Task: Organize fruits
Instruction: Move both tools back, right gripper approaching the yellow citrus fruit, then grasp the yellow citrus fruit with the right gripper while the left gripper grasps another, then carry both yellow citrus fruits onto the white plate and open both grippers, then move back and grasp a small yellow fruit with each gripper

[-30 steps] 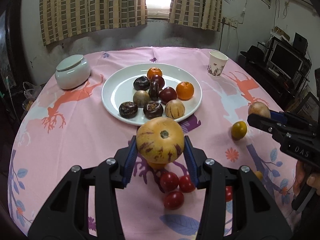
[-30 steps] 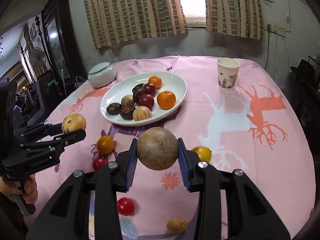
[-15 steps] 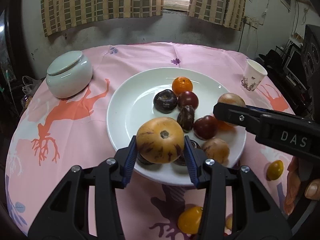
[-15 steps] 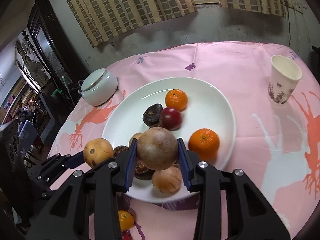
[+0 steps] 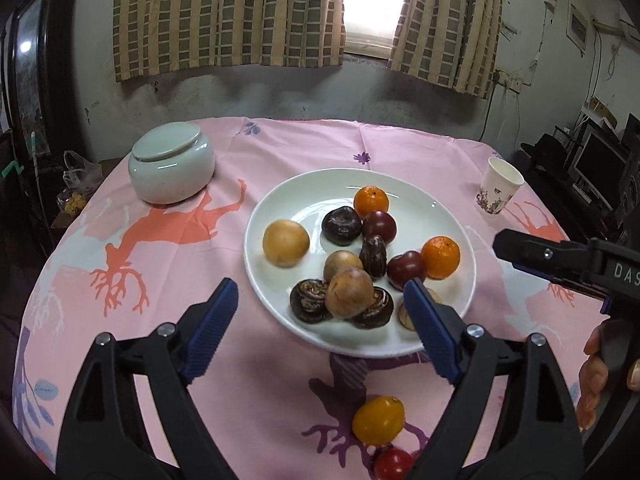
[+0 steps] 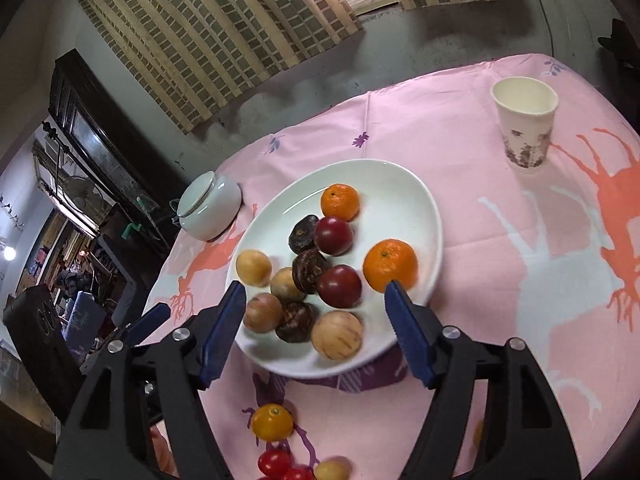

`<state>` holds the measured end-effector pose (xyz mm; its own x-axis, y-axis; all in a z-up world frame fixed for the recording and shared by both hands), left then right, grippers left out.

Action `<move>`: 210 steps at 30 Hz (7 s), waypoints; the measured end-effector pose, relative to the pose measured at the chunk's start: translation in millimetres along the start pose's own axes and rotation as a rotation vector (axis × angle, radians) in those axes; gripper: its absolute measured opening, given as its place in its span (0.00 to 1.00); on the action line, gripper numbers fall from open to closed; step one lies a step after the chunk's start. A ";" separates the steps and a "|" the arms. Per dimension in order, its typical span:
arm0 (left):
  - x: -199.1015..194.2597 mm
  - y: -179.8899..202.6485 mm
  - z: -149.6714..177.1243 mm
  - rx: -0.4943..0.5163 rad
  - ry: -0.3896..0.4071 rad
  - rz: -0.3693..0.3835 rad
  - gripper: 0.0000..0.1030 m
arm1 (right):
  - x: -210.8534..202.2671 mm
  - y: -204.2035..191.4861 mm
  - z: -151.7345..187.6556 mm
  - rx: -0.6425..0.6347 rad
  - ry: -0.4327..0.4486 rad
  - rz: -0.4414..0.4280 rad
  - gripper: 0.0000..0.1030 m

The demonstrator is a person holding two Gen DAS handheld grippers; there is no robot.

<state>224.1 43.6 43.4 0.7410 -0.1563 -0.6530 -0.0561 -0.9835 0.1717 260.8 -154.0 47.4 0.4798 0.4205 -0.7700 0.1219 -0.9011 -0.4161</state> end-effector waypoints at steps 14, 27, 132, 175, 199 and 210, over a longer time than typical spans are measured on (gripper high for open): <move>-46.2 26.9 82.5 -0.040 -0.045 0.035 0.90 | -93.0 58.0 92.4 -0.027 0.091 0.109 0.89; -33.7 17.2 109.3 0.021 -0.009 -0.092 0.94 | -71.0 82.1 123.2 -0.051 0.077 0.229 0.91; -23.9 34.0 46.8 -0.004 -0.097 0.059 0.38 | -70.1 10.3 87.2 -0.171 0.058 0.110 0.39; -27.2 7.9 31.9 -0.051 -0.010 -0.067 0.86 | -28.5 -10.7 50.7 -0.145 -0.023 0.018 0.58; -32.3 18.1 122.3 -0.041 -0.058 -0.041 0.89 | -79.4 46.3 165.6 -0.443 -0.093 0.325 0.71; -27.5 23.5 127.4 -0.015 -0.077 -0.031 0.90 | -63.4 47.9 183.6 -0.509 -0.153 0.391 0.60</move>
<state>117.1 13.2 -28.6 0.6887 -0.1328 -0.7127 -0.0232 -0.9866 0.1614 76.7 -204.5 -12.5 0.4476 0.0281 -0.8938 0.3772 -0.9122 0.1602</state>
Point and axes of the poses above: each gripper's, at about its wrist camera, not at the fingertips, and x roughly the way its jaws point, y to its right, z to its underside, the point moved 2 cm from there along x, roughly the way its jaws point, and after that the axes turned 6 degrees about z, right-handed, at the moved point
